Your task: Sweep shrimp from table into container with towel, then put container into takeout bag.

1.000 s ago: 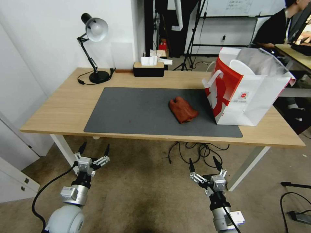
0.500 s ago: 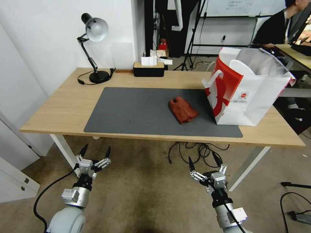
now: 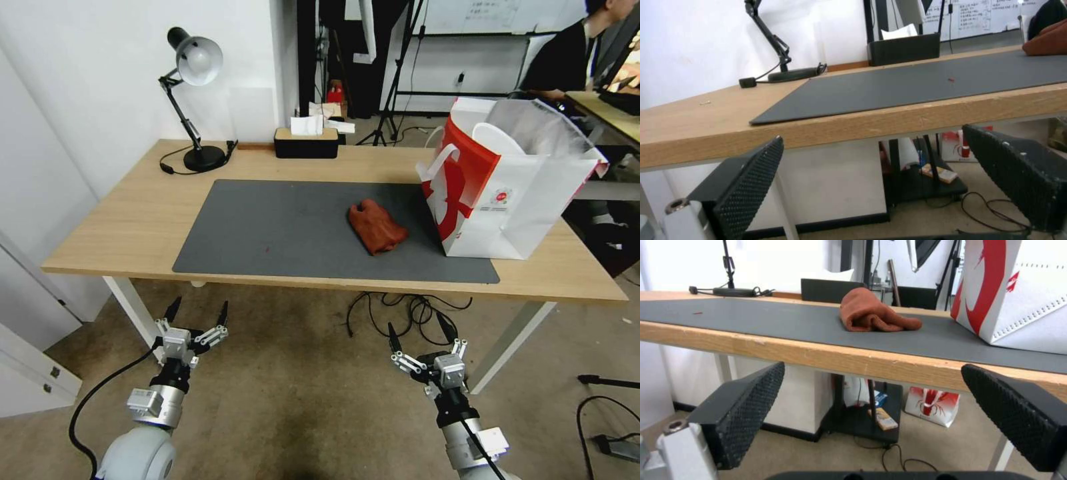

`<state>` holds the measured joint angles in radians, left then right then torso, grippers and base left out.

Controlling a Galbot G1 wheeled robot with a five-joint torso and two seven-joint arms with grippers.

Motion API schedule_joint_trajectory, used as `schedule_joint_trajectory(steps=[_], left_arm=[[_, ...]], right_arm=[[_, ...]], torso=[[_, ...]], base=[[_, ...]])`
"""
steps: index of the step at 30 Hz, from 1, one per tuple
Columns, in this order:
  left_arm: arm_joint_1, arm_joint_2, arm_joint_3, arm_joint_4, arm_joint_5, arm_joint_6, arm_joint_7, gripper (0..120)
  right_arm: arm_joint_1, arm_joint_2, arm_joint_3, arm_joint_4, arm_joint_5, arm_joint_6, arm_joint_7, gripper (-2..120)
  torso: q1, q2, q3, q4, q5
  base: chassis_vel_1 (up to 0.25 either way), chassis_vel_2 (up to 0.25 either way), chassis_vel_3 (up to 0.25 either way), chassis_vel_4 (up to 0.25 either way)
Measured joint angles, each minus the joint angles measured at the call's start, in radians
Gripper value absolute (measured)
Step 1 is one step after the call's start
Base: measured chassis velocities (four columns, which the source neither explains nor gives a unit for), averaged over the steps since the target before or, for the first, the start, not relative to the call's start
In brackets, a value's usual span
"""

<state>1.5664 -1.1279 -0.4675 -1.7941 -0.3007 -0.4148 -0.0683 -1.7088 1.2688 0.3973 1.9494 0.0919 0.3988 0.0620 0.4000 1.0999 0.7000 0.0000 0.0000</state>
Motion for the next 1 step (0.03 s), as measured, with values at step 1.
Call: schedule_joint_trajectory(steps=[1], left_arm=[[0.0, 0.0, 0.0, 0.0, 0.0, 0.0, 0.0, 100]], right_arm=[[0.0, 0.0, 0.0, 0.0, 0.0, 0.0, 0.0, 100]], torso=[[0.0, 0.0, 0.0, 0.0, 0.0]], base=[[0.0, 0.0, 0.0, 0.0]])
